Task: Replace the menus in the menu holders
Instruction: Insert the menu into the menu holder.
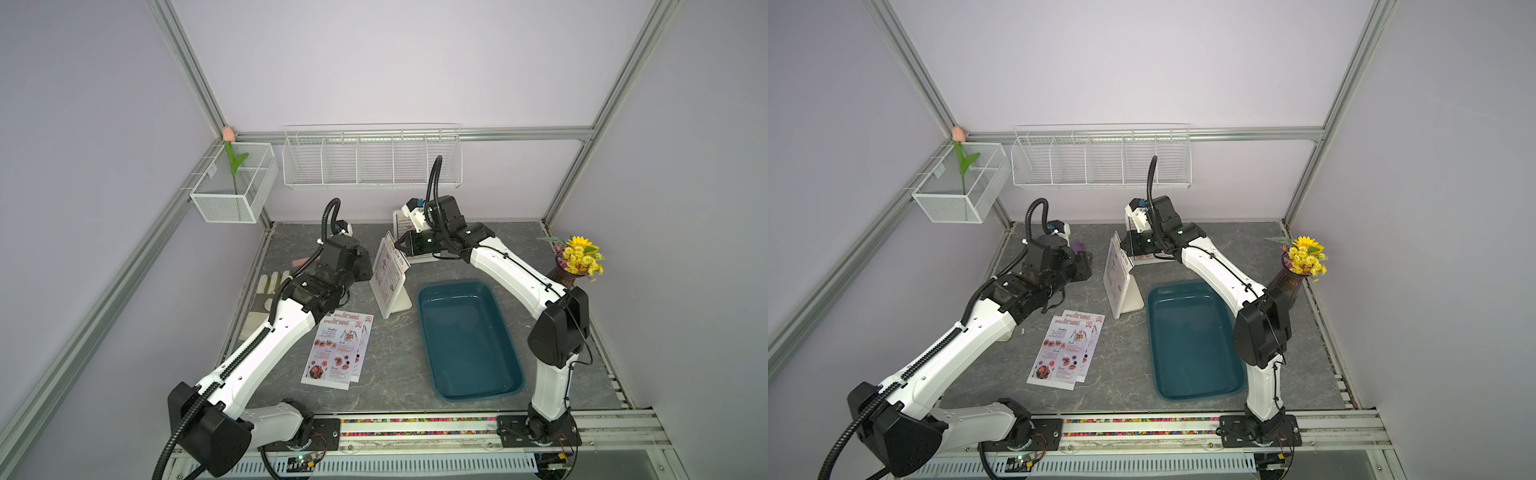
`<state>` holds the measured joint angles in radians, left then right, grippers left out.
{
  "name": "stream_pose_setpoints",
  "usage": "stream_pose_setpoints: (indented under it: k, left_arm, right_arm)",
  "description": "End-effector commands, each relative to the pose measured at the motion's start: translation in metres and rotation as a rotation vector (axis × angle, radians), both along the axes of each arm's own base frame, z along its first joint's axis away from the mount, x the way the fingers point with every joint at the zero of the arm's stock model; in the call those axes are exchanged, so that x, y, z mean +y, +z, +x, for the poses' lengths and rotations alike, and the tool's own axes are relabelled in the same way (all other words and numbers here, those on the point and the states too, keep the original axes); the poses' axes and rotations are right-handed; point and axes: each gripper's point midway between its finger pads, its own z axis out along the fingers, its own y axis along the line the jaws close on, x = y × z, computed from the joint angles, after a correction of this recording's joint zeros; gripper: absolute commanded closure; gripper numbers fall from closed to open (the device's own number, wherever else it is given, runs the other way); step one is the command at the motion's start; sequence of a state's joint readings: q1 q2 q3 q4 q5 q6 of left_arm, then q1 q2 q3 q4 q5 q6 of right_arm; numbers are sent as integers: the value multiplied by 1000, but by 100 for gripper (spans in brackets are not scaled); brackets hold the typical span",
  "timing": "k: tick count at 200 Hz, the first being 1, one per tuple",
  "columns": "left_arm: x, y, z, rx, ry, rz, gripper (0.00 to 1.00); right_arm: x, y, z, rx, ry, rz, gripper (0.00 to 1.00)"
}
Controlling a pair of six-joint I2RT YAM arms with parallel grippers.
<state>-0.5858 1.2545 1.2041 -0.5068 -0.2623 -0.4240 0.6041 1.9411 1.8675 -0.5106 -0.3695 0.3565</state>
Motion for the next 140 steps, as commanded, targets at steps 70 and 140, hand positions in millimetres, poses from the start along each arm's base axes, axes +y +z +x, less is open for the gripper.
stream_pose_setpoints:
  k: [70, 140]
  left_arm:
    - [4, 1, -3, -7, 6, 20, 44]
    - [2, -2, -3, -1, 5, 18, 44]
  right_arm:
    - [5, -16, 1, -12, 19, -81, 93]
    - [10, -20, -5, 2, 38, -82, 93]
